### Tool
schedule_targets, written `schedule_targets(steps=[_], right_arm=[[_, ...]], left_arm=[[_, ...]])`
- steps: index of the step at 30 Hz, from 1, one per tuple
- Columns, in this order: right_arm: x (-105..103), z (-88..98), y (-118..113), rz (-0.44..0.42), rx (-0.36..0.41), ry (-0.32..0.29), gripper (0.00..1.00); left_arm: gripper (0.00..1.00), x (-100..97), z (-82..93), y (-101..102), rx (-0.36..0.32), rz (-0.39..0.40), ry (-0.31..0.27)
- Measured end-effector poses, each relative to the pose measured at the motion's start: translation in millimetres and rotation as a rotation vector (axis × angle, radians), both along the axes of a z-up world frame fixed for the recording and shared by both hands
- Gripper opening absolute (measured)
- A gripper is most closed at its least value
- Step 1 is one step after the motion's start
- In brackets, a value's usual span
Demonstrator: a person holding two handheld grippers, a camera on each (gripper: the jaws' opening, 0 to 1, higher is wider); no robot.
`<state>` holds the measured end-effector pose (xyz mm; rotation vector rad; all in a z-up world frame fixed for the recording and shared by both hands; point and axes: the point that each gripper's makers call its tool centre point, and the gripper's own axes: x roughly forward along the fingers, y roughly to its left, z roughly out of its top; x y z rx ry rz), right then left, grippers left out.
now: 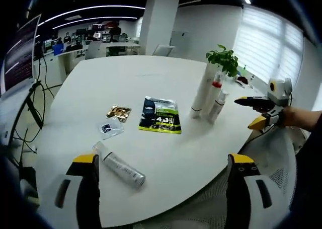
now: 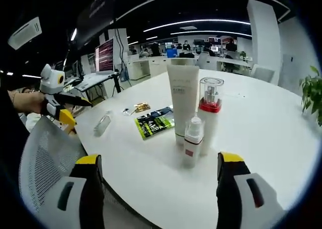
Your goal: Arrange the skincare products in the storage area until every visible bottle or jar stands upright without overlapping.
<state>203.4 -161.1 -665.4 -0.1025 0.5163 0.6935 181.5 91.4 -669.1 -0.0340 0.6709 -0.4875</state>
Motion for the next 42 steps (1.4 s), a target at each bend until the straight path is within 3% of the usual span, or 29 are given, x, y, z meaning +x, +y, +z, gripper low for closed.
schedule_targets(steps=[15,27,35,42], right_arm=[[1,-1.2,-1,-0.010,-0.007,0.002,0.99],[0,-3.9,-2,-0.009,-0.025,0.014,0.98],[2,-4.5,-4,-0.021,-0.029,0.016,0.97],[3,-5.5,-7,-0.033,-0.028,0.023,0.97]], left_arm=[[0.97,22.1,-26.7,19,0.076,0.058,0.101],[0.86,31.1,-65.1,38,0.179,0.094,0.234],[0.76,37.2,-77.2,49,0.267,0.142,0.318],[0.67,39.1,-83.9,50,0.269,0.168,0.378]])
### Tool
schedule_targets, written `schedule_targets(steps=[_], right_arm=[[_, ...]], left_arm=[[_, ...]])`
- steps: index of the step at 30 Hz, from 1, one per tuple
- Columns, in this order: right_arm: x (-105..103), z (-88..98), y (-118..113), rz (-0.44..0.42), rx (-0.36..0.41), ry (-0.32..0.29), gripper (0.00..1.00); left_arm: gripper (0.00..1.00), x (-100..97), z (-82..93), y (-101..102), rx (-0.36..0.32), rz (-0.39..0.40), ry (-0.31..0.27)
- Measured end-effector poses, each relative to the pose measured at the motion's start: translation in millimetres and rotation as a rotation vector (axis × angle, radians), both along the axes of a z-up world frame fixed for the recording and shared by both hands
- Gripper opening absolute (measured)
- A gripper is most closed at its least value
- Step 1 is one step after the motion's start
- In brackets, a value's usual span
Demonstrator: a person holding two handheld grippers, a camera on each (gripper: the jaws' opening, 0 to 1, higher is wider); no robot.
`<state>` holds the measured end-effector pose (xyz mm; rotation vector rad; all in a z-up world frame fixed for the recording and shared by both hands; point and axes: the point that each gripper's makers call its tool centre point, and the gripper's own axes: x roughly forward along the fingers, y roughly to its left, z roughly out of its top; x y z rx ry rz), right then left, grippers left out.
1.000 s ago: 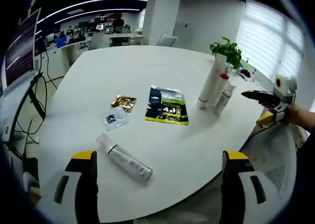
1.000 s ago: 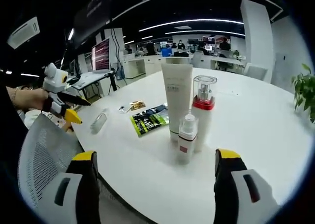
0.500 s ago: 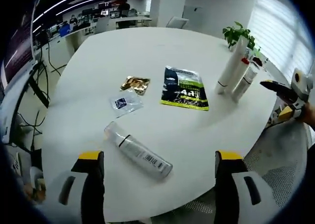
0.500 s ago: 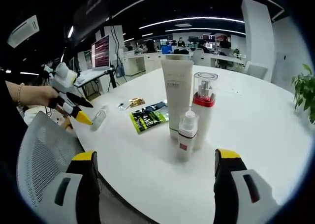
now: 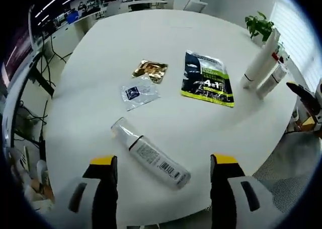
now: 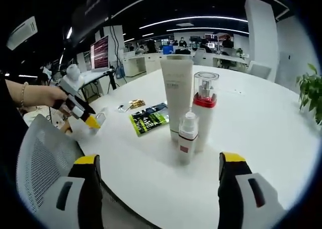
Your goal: Arrange the skincare products in the storage area until every visible bottle or jar stands upright without overlapping.
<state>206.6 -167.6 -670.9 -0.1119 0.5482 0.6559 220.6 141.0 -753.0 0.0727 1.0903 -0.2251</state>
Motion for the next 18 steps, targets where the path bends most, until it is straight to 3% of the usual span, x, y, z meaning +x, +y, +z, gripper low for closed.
schedule_targets(steps=[6,18], right_arm=[[3,-0.4,-4,-0.019,0.010,0.001,0.96],[2,-3.5,-5,-0.025,-0.002,0.015,0.95]], left_arm=[[0.60,6.3,-7.6,0,0.019,-0.008,0.027],[0.42,3.9,-13.9,5,0.055,-0.076,0.019]])
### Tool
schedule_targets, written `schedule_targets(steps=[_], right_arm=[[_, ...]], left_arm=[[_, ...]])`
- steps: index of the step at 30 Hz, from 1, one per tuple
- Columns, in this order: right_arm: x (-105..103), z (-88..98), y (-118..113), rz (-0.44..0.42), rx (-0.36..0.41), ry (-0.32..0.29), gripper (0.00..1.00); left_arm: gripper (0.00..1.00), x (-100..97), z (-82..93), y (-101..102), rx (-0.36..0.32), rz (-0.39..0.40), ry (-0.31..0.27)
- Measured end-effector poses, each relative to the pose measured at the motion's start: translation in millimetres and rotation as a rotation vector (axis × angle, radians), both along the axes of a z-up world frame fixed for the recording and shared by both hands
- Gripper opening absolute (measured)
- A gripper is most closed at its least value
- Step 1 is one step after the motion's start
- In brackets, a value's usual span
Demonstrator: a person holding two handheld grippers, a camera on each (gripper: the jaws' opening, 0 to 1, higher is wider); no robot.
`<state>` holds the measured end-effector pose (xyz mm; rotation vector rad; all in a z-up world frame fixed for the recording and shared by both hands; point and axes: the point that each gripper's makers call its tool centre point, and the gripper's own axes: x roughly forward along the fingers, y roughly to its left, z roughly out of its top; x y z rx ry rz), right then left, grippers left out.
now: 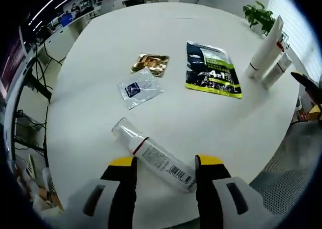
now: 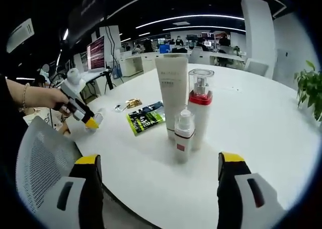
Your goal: Arrange the skincare products in the storage area until every visible bottle or jar stands upright without overlapping.
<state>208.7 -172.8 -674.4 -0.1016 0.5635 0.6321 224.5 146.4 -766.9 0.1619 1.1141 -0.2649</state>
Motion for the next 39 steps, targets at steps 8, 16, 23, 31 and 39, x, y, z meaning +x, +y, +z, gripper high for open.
schedule_targets(steps=[8,16,23,31,39], right_arm=[[0,-3.4,-1,-0.001,-0.008,0.009,0.95],[0,-5.1,0,0.003,-0.015,0.014,0.95],[0,-3.3,1,0.002,-0.009,0.008,0.94],[0,6.1,2,-0.017,0.053,0.003,0.94],[-4,9.6,11,-0.004,0.069,0.004,0.94]], left_arm=[[0.29,-1.9,-4.4,1,-0.010,-0.024,-0.007],[0.23,-1.6,-0.6,-6,-0.039,-0.043,-0.010],[0.22,-4.5,-1.4,-16,-0.194,0.073,0.017],[0.21,-6.5,11.1,-25,-0.374,0.178,0.017],[0.21,-1.9,34.8,-43,-0.509,0.181,-0.028]])
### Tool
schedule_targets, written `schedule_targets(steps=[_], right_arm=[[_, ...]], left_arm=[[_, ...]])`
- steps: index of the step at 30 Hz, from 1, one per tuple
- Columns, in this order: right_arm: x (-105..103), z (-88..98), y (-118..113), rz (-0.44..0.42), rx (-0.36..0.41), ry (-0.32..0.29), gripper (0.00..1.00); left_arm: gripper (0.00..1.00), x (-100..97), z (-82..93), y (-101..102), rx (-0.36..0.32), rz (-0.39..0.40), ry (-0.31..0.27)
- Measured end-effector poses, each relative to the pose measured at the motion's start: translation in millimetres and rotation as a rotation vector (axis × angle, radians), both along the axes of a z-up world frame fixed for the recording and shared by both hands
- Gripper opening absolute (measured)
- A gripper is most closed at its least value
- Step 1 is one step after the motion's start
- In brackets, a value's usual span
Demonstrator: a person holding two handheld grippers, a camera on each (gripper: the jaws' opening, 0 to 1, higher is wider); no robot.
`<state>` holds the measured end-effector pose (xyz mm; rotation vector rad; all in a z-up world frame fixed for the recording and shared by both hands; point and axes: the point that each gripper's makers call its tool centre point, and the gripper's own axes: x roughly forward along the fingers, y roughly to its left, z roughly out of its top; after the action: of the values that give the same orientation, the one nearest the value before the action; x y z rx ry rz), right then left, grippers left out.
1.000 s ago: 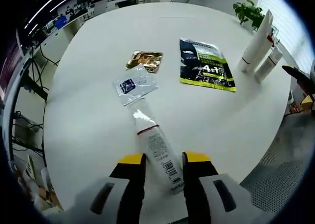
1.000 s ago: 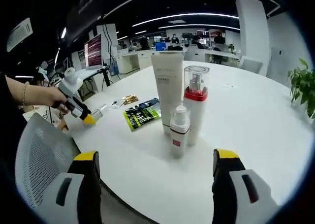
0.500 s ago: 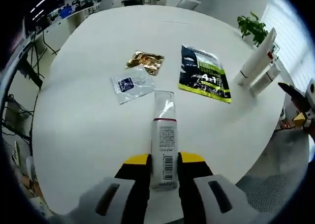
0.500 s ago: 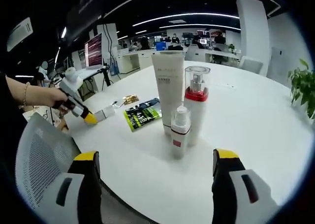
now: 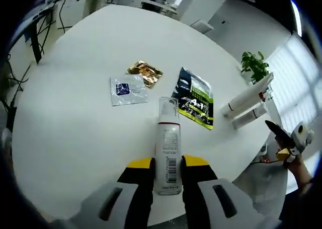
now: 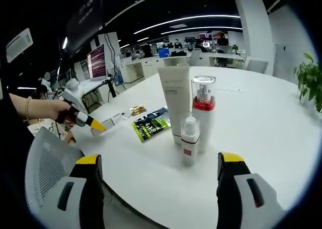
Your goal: Arrange the skincare products in the storage area until every visible bottle or jar stands upright without overlapping.
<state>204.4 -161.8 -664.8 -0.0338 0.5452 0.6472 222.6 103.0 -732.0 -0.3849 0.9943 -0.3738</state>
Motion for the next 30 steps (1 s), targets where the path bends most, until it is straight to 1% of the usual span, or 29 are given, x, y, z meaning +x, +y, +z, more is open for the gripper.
schedule_targets(steps=[1,2,4,5,6,7,8,9,11,12,13,15,16,17,18,19,20,23,24,25,26,27,28,30], right_arm=[[-1,0.7,2,0.002,0.000,-0.001,0.94],[-3,2.3,5,0.004,0.010,-0.002,0.94],[-4,4.5,9,0.005,0.031,-0.001,0.94],[-5,7.1,13,0.006,0.051,-0.001,0.94],[-7,9.0,16,0.009,0.064,0.000,0.93],[-8,10.3,19,0.014,0.074,0.002,0.92],[-10,11.0,23,0.018,0.086,0.004,0.91],[-11,12.0,25,0.024,0.099,0.004,0.90],[-13,16.3,34,0.037,0.138,0.010,0.90],[-14,21.9,42,0.047,0.187,0.013,0.90],[-14,24.3,44,0.053,0.212,0.016,0.90],[-13,37.8,55,0.069,0.306,0.014,0.88],[-12,43.7,58,0.075,0.348,0.014,0.85],[-13,54.6,65,0.092,0.415,0.018,0.82],[-13,64.7,71,0.105,0.473,0.021,0.79],[-12,70.8,74,0.113,0.505,0.017,0.75],[-13,80.4,79,0.132,0.556,0.012,0.72],[-13,99.5,88,0.164,0.663,0.018,0.64],[-13,103.8,90,0.173,0.683,0.017,0.61],[-13,110.0,93,0.185,0.711,0.015,0.56],[-14,113.5,95,0.196,0.724,0.015,0.54],[-16,119.0,98,0.211,0.752,0.022,0.51],[-17,121.4,101,0.219,0.763,0.025,0.49],[-18,123.8,105,0.229,0.776,0.028,0.46]], left_arm=[[0.21,0.2,4.1,-4,-0.021,-0.006,-0.009],[0.21,-1.8,15.5,-12,-0.053,-0.018,-0.024],[0.21,-5.3,28.1,-23,-0.084,-0.041,-0.052],[0.21,-4.8,36.4,-33,-0.119,-0.066,-0.076],[0.21,-1.3,39.0,-38,-0.143,-0.079,-0.092],[0.21,-2.0,51.5,-48,-0.191,-0.099,-0.117],[0.21,-3.0,59.3,-54,-0.218,-0.111,-0.131],[0.21,-2.4,68.6,-61,-0.259,-0.138,-0.158],[0.21,-3.8,79.6,-70,-0.305,-0.178,-0.183],[0.21,-9.9,92.5,-82,-0.330,-0.213,-0.214],[0.21,-13.4,100.4,-90,-0.355,-0.246,-0.229],[0.21,-16.9,111.0,-98,-0.393,-0.284,-0.253],[0.21,-18.6,115.1,-102,-0.408,-0.305,-0.263],[0.21,-24.3,123.6,-110,-0.449,-0.347,-0.270],[0.21,-26.8,127.5,-113,-0.467,-0.364,-0.275],[0.21,-29.0,131.2,-116,-0.484,-0.380,-0.283],[0.21,-32.7,135.8,-120,-0.513,-0.400,-0.284],[0.22,-43.4,151.6,-130,-0.612,-0.460,-0.292],[0.22,-44.5,153.7,-131,-0.622,-0.466,-0.296],[0.22,-50.1,161.2,-136,-0.665,-0.489,-0.303],[0.22,-52.1,163.0,-137,-0.677,-0.496,-0.300],[0.22,-55.8,168.5,-140,-0.710,-0.508,-0.303],[0.22,-57.0,169.3,-141,-0.714,-0.512,-0.304],[0.22,-62.9,176.9,-147,-0.755,-0.538,-0.310]])
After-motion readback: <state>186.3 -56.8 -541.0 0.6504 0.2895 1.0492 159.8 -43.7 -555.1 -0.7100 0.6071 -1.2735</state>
